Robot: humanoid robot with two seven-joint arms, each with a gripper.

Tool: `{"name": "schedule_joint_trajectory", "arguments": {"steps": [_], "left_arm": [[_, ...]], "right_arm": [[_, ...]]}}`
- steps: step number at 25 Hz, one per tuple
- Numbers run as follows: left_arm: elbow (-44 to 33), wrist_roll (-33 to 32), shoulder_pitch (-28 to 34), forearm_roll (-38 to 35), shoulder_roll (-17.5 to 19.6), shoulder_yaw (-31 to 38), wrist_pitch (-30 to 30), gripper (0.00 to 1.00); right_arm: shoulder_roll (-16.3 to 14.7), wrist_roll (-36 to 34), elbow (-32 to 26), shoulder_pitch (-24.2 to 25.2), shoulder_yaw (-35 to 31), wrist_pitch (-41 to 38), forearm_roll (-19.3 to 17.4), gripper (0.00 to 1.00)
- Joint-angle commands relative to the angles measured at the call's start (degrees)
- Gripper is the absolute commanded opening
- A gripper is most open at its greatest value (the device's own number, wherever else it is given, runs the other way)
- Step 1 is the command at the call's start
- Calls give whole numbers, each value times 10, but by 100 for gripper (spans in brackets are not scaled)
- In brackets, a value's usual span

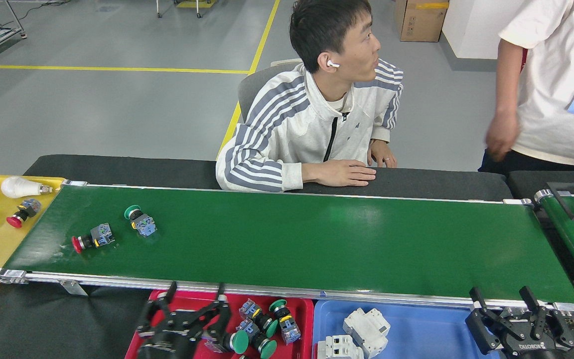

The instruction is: Pick switch part from conveyor to tray

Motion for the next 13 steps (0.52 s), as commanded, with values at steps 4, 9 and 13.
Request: {"name": "schedule_joint_trajectory", "arguments": {"steps": [4, 9, 13], "left_arm": [[31, 4, -55, 1, 4, 10, -10, 100], [174, 4, -163, 0, 36, 46, -3, 100], [279, 5, -248, -3, 72, 59, 18, 100]], "right_arm": [[-7, -2, -9, -6, -2, 0, -3, 100], [-6, -2, -9, -6, -2, 0, -3, 100], [-4, -1, -10, -7, -1, 0, -3, 100]]}}
